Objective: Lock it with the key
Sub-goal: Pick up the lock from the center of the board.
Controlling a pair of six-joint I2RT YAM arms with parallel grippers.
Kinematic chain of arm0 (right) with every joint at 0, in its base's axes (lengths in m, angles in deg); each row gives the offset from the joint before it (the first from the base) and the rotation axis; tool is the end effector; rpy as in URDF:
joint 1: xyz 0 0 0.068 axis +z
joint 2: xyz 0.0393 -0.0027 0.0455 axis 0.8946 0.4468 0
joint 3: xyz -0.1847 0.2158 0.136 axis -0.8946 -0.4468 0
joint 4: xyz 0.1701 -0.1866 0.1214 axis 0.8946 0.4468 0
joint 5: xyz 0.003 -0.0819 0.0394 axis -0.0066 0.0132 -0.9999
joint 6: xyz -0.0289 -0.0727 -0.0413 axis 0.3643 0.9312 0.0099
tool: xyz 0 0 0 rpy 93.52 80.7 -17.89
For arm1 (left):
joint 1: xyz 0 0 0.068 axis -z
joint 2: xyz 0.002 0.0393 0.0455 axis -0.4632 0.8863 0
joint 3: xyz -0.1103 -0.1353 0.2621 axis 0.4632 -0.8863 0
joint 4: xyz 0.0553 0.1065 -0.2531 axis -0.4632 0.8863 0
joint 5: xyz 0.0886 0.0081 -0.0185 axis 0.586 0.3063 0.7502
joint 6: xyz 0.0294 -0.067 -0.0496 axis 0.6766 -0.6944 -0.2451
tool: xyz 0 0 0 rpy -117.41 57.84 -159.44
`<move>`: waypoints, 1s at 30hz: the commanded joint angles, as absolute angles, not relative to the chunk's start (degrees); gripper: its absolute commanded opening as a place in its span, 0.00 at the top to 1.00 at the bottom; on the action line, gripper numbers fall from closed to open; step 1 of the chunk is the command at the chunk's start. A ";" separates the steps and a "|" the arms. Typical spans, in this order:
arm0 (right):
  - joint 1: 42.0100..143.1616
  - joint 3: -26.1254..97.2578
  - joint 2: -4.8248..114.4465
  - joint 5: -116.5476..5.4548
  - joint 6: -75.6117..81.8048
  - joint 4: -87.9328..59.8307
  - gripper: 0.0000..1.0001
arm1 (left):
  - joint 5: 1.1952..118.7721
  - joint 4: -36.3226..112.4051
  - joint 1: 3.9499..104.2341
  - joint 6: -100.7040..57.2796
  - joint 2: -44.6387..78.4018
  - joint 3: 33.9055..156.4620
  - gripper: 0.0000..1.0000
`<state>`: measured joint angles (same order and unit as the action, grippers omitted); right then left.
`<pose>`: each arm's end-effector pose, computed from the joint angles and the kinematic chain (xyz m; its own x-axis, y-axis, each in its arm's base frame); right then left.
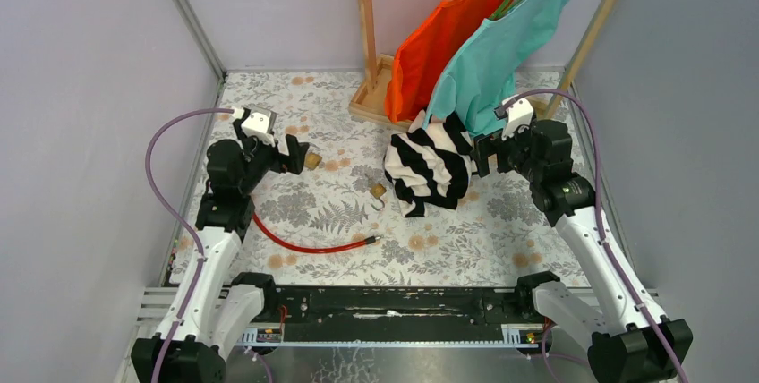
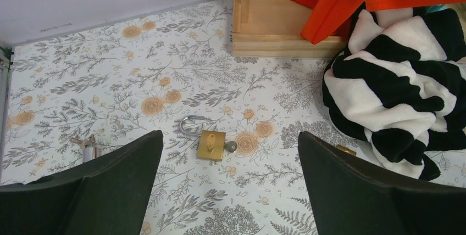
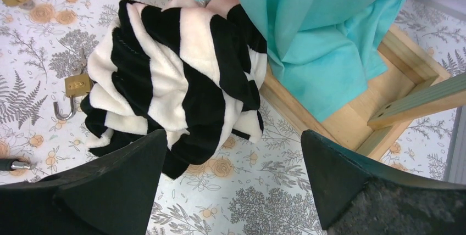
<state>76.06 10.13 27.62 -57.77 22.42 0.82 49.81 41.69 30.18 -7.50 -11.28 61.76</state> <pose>0.2412 0.0678 0.3548 -0.2319 -0.2705 -0.9344 -0.4334 0.8887 -0.1497 0.2270 -0.0352 0.3335 -0.1577 0.0508 -0.9862 0.3615 0.9323 -0.0098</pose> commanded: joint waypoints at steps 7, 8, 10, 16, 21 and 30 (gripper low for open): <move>75.41 9.48 25.08 -60.30 21.27 -4.56 0.01 | 49.69 34.32 29.37 -9.15 -12.84 60.75 0.00; 75.41 9.47 25.06 -60.42 21.35 -4.66 0.01 | 49.68 34.22 29.33 -9.21 -12.79 60.68 0.00; 75.32 9.40 25.05 -60.70 21.41 -4.73 0.01 | 49.62 33.92 29.32 -9.46 -12.73 60.64 0.00; 75.33 9.05 25.18 -60.83 22.96 -5.41 0.01 | 48.51 33.70 29.15 -9.72 -12.01 60.83 0.00; 75.29 9.41 26.21 -62.79 23.55 -5.11 0.01 | 43.90 33.55 29.19 -6.79 -9.60 60.15 0.00; 75.97 8.52 28.30 -69.37 26.28 -3.58 0.01 | 41.16 33.71 31.86 2.92 -4.21 56.11 0.00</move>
<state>75.53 8.71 27.62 -65.16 24.50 -2.07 42.88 36.75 30.27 -3.24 -5.82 58.11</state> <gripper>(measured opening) 0.992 0.998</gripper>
